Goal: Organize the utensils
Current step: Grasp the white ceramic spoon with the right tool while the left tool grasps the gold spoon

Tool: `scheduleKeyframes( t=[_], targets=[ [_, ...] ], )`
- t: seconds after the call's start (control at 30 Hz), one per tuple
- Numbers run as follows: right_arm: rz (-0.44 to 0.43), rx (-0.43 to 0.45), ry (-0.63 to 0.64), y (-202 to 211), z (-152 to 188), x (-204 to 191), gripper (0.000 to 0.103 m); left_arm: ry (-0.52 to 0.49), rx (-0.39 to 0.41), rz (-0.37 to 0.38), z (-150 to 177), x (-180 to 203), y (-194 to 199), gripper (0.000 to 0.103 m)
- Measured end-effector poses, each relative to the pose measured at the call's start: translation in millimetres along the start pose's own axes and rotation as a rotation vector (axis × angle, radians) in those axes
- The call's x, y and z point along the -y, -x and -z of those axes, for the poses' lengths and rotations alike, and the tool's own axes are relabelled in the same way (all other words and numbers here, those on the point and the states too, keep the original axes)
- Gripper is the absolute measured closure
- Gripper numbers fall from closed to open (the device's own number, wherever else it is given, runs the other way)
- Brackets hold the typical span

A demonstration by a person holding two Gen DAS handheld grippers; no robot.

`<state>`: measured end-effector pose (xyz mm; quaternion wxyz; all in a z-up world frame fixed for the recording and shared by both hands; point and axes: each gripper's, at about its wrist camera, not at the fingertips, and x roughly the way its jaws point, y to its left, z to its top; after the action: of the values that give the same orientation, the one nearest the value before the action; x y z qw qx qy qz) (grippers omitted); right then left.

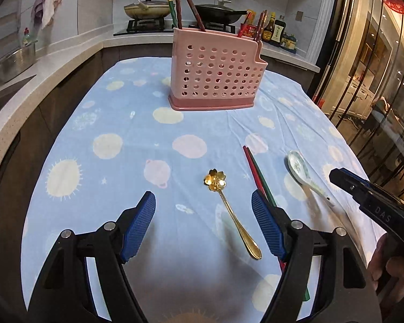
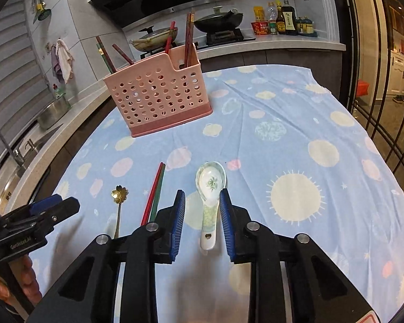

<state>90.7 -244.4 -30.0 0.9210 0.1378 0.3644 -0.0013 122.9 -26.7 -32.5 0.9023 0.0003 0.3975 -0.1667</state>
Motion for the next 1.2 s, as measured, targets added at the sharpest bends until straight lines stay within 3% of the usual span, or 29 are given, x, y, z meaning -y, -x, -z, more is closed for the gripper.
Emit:
scheduleKeyframes(
  t=[0.47, 0.97, 1.03, 1.2],
  targets=[
    [0.005, -0.091, -0.032, -35, 19, 7, 0.096, 0.005, -0.062, 0.001, 14, 2, -17, 0.033],
    [-0.012, -0.107, -0.026, -29, 33, 3, 0.097, -0.019, -0.108, 0.022, 33, 14, -32, 0.033],
    [-0.002, -0.101, -0.018, -26, 35, 1, 0.097, -0.028, -0.104, 0.024, 33, 17, -32, 0.035],
    [0.005, -0.096, -0.006, -22, 39, 0, 0.097, -0.079, -0.096, 0.023, 36, 28, -34, 0.056]
  ],
)
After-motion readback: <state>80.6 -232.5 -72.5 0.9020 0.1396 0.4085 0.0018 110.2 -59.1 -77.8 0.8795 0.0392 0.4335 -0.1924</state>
